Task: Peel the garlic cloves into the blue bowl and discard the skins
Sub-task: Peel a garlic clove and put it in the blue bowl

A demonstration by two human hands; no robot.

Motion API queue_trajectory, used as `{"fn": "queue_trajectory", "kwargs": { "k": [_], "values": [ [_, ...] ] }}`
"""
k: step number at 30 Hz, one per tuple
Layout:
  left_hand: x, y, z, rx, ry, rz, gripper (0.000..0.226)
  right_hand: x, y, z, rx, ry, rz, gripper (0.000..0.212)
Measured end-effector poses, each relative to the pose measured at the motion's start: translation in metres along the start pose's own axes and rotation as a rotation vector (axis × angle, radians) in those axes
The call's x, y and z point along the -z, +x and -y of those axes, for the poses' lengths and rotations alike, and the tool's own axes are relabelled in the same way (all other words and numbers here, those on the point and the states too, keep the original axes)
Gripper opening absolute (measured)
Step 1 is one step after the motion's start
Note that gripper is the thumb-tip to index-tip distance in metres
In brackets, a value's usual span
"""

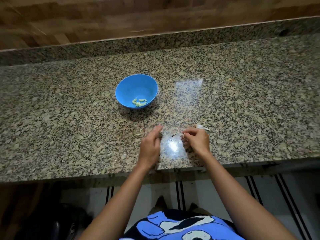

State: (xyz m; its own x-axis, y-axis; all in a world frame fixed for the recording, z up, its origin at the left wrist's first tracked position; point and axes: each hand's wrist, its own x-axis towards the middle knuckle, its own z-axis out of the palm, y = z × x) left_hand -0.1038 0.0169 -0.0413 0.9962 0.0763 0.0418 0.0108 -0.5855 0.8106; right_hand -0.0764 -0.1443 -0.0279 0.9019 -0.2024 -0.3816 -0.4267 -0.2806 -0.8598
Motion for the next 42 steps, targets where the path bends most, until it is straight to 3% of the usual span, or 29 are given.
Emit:
{"fn": "queue_trajectory", "kwargs": {
  "k": [2,6,11,18,22,25,28,30,34,38,42],
  "values": [
    [-0.024,0.006,-0.007,0.009,0.056,0.157,0.047,0.007,-0.001,-0.006,-0.138,0.206,-0.019,0.014],
    [-0.053,0.022,-0.013,0.011,0.219,0.313,0.056,0.022,-0.005,-0.008,-0.283,0.447,-0.088,0.012],
    [-0.053,0.015,-0.009,-0.232,0.360,0.455,0.053,0.027,-0.007,-0.008,-0.347,0.580,-0.124,0.017],
    [-0.013,0.004,0.004,-0.567,0.489,0.369,0.036,0.024,-0.009,-0.008,-0.247,0.367,-0.075,0.015],
    [0.003,0.003,0.019,-0.683,0.562,0.296,0.043,0.024,-0.010,-0.005,-0.259,0.351,-0.086,0.011],
    [0.004,0.001,0.008,-0.528,0.477,0.251,0.020,0.026,-0.010,-0.007,-0.316,0.404,-0.040,0.012],
    [-0.001,0.017,-0.024,0.073,0.064,0.185,0.013,0.027,-0.013,-0.008,-0.358,0.492,-0.005,0.017],
    [-0.008,0.035,-0.046,0.271,-0.193,0.275,0.014,0.027,-0.012,-0.007,-0.398,0.566,0.043,0.021],
    [-0.025,0.030,-0.088,0.081,-0.070,0.398,0.016,0.031,-0.015,0.004,-0.517,0.815,0.188,0.019],
    [-0.036,0.020,-0.092,-0.111,0.217,0.423,0.018,0.031,-0.013,0.004,-0.601,0.952,0.155,0.016],
    [-0.037,0.017,-0.088,-0.156,0.327,0.302,0.013,0.033,-0.014,0.002,-0.623,1.012,0.181,0.017]
  ]
}}
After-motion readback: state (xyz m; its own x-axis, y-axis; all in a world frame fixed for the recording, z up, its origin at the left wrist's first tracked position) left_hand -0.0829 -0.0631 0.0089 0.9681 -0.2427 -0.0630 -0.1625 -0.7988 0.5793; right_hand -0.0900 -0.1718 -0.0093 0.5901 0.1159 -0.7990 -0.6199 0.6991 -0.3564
